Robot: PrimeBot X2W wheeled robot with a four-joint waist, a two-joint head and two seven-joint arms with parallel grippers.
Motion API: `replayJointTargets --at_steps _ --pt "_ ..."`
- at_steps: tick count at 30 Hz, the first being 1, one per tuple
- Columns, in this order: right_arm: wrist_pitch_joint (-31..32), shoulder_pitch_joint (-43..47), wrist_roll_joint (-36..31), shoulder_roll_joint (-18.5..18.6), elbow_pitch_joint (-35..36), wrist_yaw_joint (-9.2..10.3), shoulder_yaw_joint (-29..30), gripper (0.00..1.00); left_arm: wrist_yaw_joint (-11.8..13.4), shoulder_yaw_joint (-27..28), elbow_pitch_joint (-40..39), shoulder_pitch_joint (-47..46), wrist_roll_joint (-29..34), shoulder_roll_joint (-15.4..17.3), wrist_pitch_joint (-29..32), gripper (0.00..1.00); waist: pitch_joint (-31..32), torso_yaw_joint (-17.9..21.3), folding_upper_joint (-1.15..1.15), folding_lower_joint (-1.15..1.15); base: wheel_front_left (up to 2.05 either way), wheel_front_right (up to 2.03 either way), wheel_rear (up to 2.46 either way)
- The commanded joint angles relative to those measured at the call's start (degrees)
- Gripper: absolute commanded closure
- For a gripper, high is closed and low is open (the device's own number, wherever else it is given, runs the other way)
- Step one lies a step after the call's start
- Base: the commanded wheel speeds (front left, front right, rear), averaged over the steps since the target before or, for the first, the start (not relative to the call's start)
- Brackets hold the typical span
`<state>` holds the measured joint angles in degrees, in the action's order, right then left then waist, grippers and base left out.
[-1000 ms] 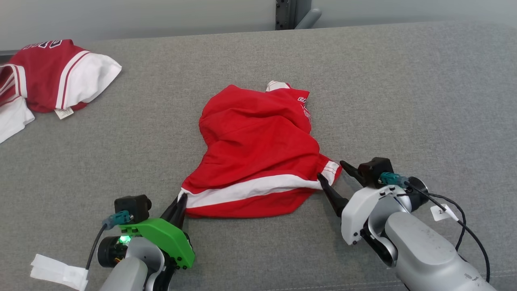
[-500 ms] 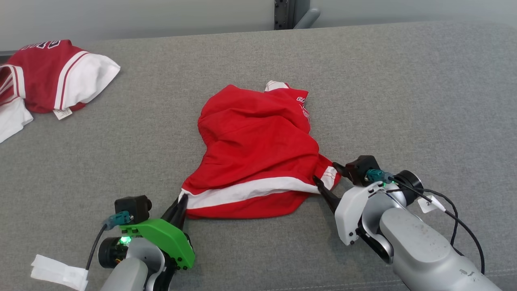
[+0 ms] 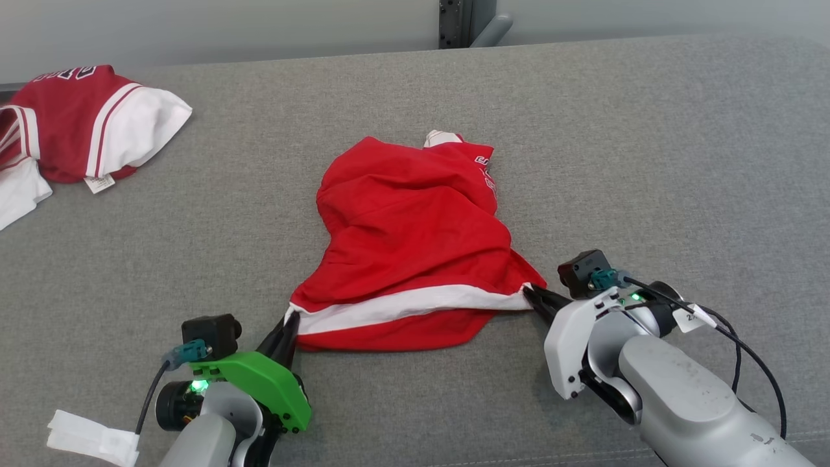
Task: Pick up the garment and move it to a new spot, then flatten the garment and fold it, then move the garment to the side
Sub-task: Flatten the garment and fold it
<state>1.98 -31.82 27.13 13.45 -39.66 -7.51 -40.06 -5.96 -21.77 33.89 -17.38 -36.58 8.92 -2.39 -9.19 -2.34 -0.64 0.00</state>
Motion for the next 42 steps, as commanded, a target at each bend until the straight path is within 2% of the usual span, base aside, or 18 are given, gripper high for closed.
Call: replayJointTargets --at_steps 1,10,16,22,30,42 --pt "0.28 0.98 0.60 0.42 0.17 0.04 -0.08 1.00 0.31 0.07 0.11 -0.63 -0.43 0.44 -0.33 1.00 -0.02 0.10 0.64 0.00 0.00 0.00 0.00" --pt "-3.05 1.01 0.18 1.31 0.87 0.04 1.78 1.00 0.51 0.19 -0.22 -0.15 -1.00 0.27 -1.48 1.00 -0.02 0.22 0.64 0.00 0.00 0.00 0.00" --pt "-7.29 5.22 -1.75 1.63 5.54 0.04 7.93 1.00 1.11 0.89 -1.85 1.93 -1.58 -0.32 -4.71 1.00 0.61 0.35 0.64 0.00 0.00 0.00 0.00" --pt "-12.29 11.12 -4.27 -0.05 13.10 0.04 14.86 1.00 1.51 2.27 -5.52 3.60 -1.60 -1.19 -9.36 1.00 1.09 1.25 0.64 0.00 0.00 0.00 0.00" --pt "-16.38 16.06 -9.22 -3.84 26.11 0.04 22.78 1.00 2.58 5.19 -17.15 3.97 0.92 -1.79 -12.58 1.00 2.85 2.36 0.64 0.00 0.00 0.00 0.00" --pt "-17.20 19.41 -12.23 -7.57 47.58 0.04 31.58 1.00 4.71 10.26 -41.69 7.32 6.33 -3.42 -12.76 1.00 7.48 3.49 0.64 0.00 0.00 0.00 0.00"
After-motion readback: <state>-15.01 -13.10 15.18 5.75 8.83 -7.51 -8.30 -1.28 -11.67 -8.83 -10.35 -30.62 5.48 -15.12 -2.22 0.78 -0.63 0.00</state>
